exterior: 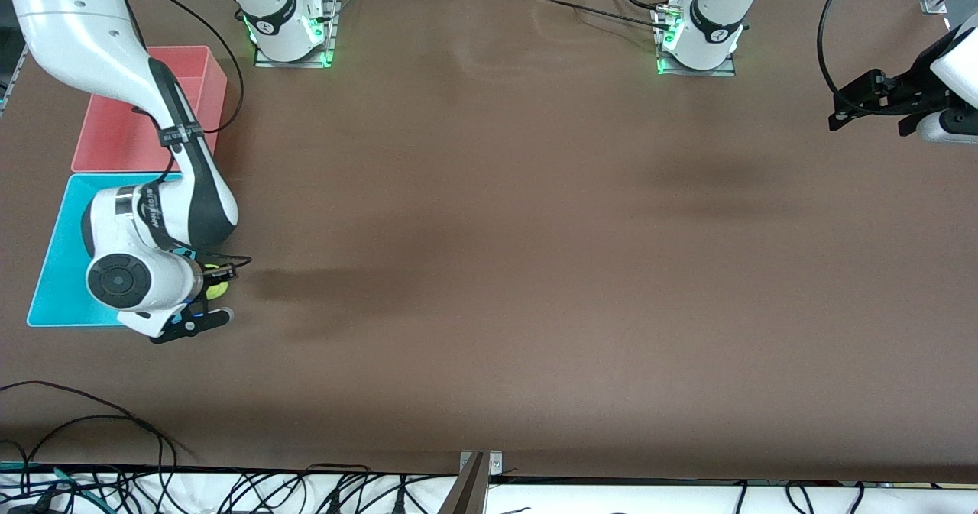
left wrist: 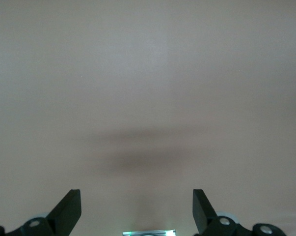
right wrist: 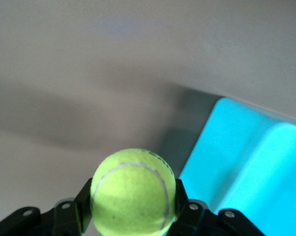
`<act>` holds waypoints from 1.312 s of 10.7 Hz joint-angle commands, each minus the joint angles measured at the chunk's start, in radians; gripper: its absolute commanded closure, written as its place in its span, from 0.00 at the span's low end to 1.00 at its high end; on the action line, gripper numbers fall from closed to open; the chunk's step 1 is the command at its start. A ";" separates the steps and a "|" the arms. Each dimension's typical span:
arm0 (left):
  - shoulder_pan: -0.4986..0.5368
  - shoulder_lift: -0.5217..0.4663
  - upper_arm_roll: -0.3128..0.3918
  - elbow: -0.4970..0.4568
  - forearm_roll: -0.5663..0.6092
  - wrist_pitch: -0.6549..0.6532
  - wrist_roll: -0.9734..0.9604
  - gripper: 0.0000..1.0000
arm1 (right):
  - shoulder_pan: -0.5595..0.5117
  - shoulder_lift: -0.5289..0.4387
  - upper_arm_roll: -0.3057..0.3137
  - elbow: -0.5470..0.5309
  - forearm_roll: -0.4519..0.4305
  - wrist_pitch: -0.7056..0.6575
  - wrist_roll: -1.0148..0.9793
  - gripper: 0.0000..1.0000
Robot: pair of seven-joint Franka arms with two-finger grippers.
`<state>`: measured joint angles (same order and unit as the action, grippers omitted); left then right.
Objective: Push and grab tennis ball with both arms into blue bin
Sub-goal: 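Grasp the tennis ball with the right gripper and lift it, then move the held ball over the cyan bin with the right gripper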
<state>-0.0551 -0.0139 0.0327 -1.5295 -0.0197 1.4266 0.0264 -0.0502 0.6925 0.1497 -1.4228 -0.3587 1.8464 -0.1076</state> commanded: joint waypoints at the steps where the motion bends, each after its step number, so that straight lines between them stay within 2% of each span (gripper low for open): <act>1: 0.003 0.014 0.001 0.032 -0.019 -0.025 -0.006 0.00 | -0.007 -0.053 0.022 0.027 -0.011 -0.114 -0.003 1.00; 4: 0.003 0.014 0.001 0.031 -0.019 -0.025 -0.006 0.00 | -0.029 -0.083 0.013 0.027 -0.008 -0.142 -0.090 1.00; 7: 0.000 0.014 0.001 0.031 -0.019 -0.026 -0.006 0.00 | -0.103 -0.093 0.016 0.019 0.001 -0.165 -0.167 1.00; 14: -0.003 0.014 0.000 0.034 -0.019 -0.034 -0.008 0.00 | -0.258 -0.050 0.016 -0.018 0.006 -0.142 -0.276 1.00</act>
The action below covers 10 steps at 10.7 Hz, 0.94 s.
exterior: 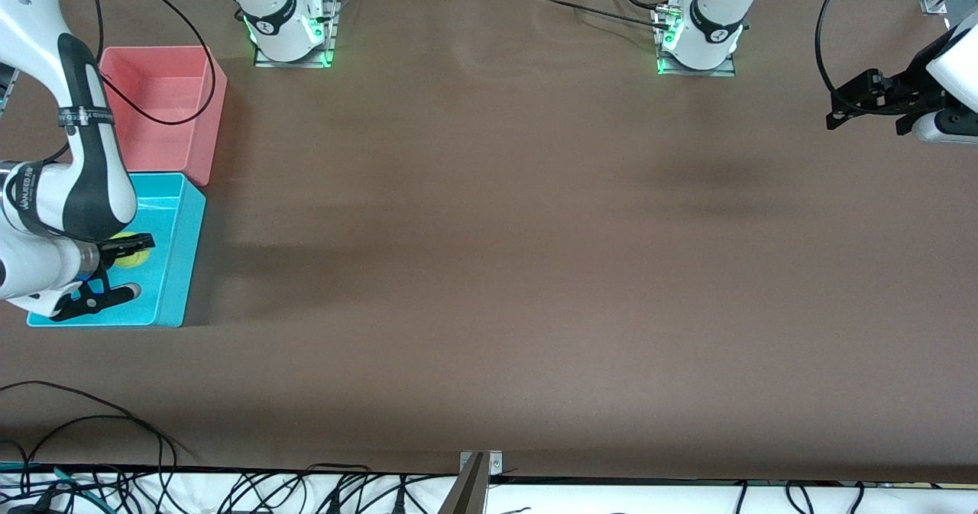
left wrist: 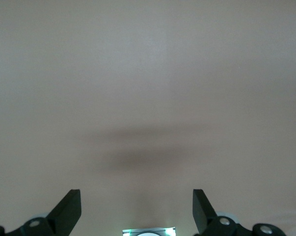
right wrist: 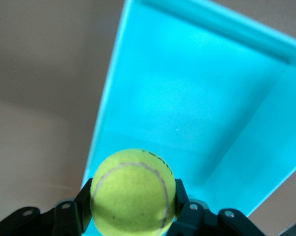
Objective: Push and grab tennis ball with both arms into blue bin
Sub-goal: 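Move the held ball over the cyan bin with the right gripper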
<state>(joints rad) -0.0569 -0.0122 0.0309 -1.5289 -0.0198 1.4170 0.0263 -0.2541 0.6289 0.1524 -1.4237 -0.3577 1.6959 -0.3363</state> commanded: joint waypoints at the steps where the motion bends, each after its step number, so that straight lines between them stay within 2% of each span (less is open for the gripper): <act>1: -0.001 0.012 0.001 0.033 -0.019 -0.024 -0.008 0.00 | -0.068 0.017 0.013 -0.029 0.005 0.033 -0.070 1.00; 10: 0.000 0.012 -0.014 0.032 -0.020 -0.033 -0.009 0.00 | -0.195 0.089 0.012 -0.072 -0.021 0.067 -0.184 1.00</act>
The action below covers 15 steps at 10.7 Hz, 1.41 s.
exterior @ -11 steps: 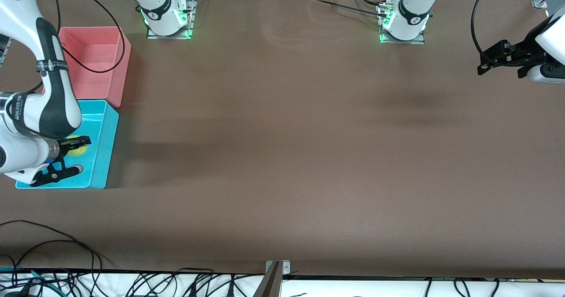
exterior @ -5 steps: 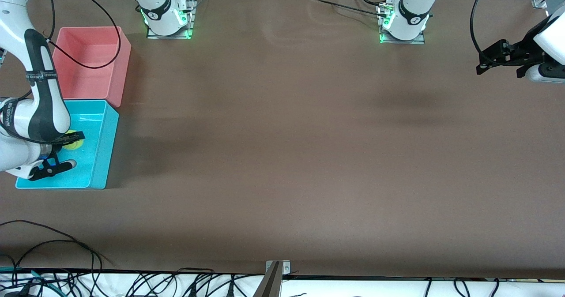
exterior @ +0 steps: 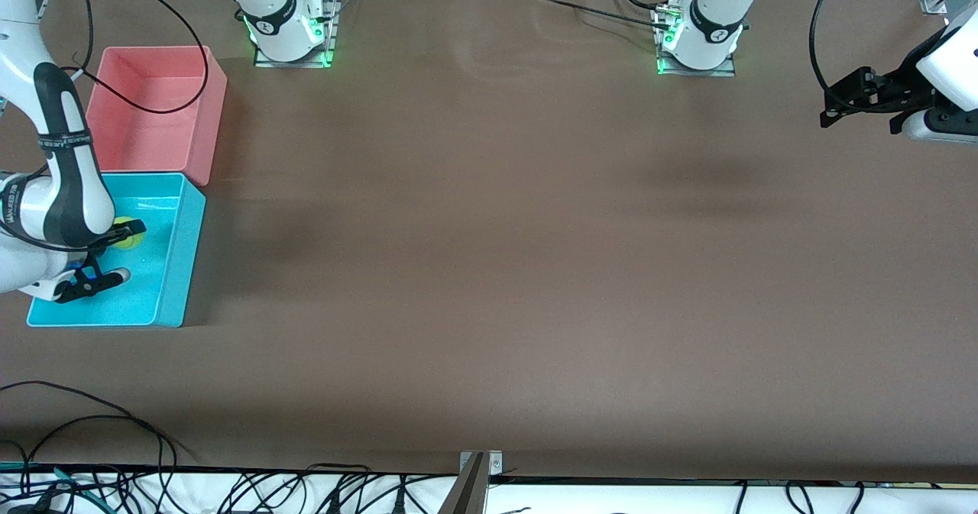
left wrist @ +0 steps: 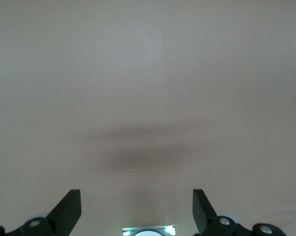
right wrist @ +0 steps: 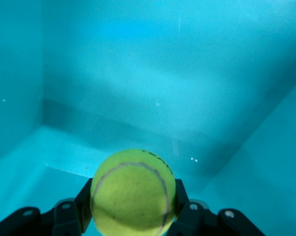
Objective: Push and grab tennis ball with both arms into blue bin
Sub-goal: 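Move the held ball over the cyan bin with the right gripper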
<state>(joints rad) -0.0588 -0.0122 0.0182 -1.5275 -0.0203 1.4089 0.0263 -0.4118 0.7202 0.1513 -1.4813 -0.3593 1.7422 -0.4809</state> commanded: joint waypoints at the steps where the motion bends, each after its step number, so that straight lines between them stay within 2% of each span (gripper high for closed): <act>1: 0.001 0.012 -0.001 0.033 -0.023 -0.025 -0.009 0.00 | -0.047 0.005 0.013 -0.016 -0.020 0.020 -0.042 1.00; 10: 0.001 0.012 -0.006 0.033 -0.024 -0.025 -0.016 0.00 | -0.099 0.030 0.014 -0.050 -0.018 0.049 -0.104 1.00; 11: 0.001 0.012 -0.006 0.033 -0.024 -0.025 -0.014 0.00 | -0.099 0.031 0.013 -0.050 -0.018 0.049 -0.102 0.77; 12: 0.001 0.012 -0.006 0.033 -0.024 -0.025 -0.014 0.00 | -0.099 0.031 0.014 -0.053 -0.017 0.049 -0.101 0.47; 15: 0.001 0.012 -0.004 0.033 -0.024 -0.025 -0.014 0.00 | -0.099 0.030 0.014 -0.068 -0.016 0.062 -0.087 0.10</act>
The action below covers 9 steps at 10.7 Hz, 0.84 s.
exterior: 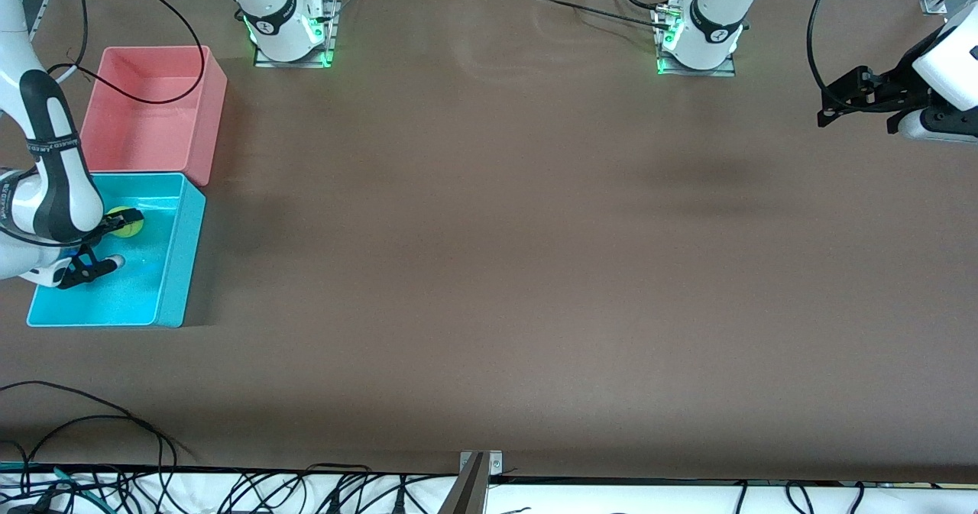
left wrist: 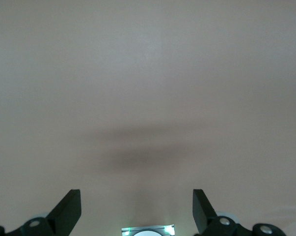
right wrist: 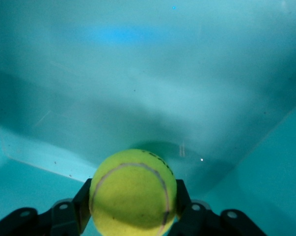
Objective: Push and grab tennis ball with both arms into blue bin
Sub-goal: 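Move the held ball over the cyan bin with the right gripper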
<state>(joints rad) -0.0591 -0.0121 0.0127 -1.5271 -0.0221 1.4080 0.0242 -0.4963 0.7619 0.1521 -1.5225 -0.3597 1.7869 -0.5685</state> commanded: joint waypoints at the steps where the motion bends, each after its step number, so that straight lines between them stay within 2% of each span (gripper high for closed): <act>1: 0.001 0.012 0.001 0.033 -0.022 -0.024 -0.012 0.00 | -0.015 -0.013 0.014 -0.027 -0.015 0.017 0.002 0.00; 6: 0.001 0.012 0.001 0.033 -0.022 -0.024 -0.012 0.00 | -0.008 -0.018 0.017 -0.019 -0.016 0.008 0.004 0.00; 9: 0.002 0.012 0.001 0.033 -0.022 -0.024 -0.012 0.00 | 0.015 -0.055 0.021 0.008 -0.018 -0.018 0.013 0.00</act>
<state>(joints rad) -0.0591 -0.0121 0.0127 -1.5271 -0.0222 1.4080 0.0234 -0.4914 0.7516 0.1614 -1.5239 -0.3598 1.7957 -0.5630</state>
